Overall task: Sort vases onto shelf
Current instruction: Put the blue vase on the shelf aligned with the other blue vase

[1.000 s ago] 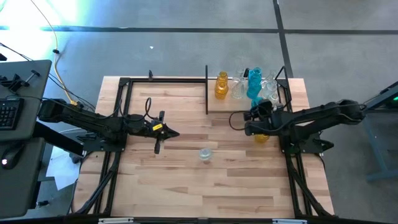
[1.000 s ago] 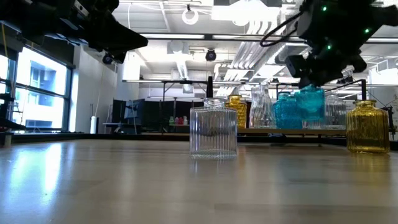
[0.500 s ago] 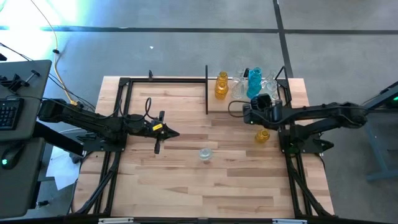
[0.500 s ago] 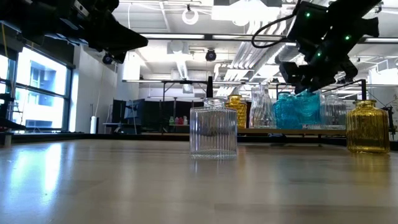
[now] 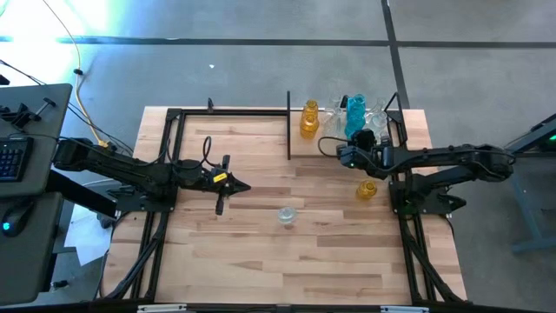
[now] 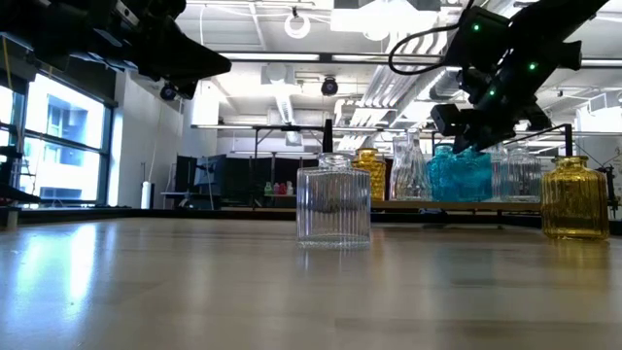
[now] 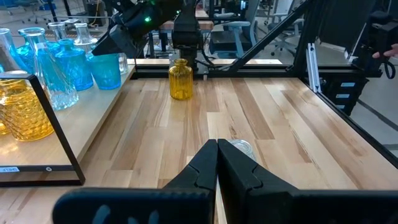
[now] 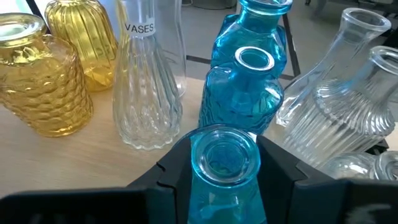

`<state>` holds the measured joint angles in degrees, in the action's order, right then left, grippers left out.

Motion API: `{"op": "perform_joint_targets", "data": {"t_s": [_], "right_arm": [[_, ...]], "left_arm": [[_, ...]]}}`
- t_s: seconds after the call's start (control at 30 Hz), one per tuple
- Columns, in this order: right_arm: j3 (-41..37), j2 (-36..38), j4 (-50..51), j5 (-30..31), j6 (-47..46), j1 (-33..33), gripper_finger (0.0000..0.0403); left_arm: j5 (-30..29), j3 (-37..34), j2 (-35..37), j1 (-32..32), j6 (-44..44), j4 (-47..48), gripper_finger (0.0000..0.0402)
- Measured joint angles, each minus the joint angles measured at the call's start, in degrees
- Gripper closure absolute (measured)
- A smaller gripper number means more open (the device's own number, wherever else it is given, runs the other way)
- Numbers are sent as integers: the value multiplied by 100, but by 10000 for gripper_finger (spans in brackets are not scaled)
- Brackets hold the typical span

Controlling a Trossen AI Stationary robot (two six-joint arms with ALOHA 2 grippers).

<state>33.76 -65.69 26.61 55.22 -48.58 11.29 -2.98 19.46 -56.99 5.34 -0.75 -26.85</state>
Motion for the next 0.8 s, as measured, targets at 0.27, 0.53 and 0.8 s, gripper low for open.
{"op": "perform_joint_targets", "data": {"t_s": [0.27,0.53,0.8], "right_arm": [[-11,-9,26,12,-40,0,224],[-11,-11,47,310,36,-1,209],[-11,-11,-15,576,197,0,209]], "left_arm": [[0,0,0,0,-2,0,401],[0,0,0,0,17,-2,401],[0,0,0,0,17,0,401]]}}
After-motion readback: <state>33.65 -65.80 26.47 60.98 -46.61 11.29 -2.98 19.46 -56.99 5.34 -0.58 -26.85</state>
